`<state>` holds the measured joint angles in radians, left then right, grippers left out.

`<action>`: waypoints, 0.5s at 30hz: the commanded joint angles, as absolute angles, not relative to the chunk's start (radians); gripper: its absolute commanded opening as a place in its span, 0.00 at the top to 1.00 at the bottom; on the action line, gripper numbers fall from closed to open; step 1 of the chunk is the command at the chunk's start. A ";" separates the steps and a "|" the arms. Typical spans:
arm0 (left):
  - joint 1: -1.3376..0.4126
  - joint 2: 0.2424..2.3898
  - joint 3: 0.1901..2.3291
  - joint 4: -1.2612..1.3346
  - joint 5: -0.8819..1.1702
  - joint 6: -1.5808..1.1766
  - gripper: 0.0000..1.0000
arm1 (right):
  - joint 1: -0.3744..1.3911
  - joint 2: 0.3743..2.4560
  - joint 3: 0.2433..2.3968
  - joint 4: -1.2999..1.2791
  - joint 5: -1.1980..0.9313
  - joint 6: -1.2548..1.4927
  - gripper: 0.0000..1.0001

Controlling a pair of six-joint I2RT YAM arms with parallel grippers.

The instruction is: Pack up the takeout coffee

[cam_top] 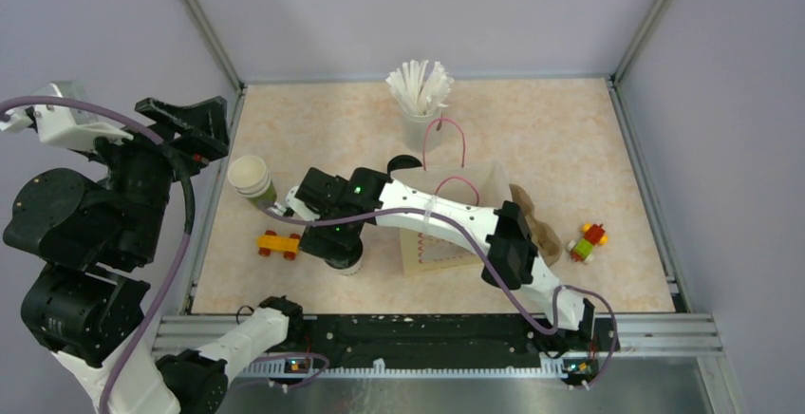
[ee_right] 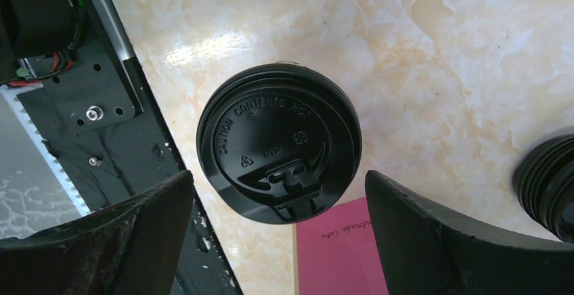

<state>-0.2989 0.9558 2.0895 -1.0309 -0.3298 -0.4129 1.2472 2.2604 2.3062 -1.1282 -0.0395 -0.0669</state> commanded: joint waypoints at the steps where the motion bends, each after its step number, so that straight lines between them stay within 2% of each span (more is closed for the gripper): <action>1: -0.296 0.957 2.086 -0.995 -0.312 -0.392 0.01 | 1.257 2.280 2.364 -1.103 -0.042 -0.053 0.06; 15: -0.296 0.954 2.074 -0.992 -0.302 -0.385 0.01 | 1.258 2.290 2.352 -1.084 -0.051 -0.052 0.06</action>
<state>-0.2989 0.9558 2.0823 -1.0309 -0.3080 -0.4007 1.2472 2.2852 2.3062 -1.1126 -0.0414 -0.0669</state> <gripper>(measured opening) 0.987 0.943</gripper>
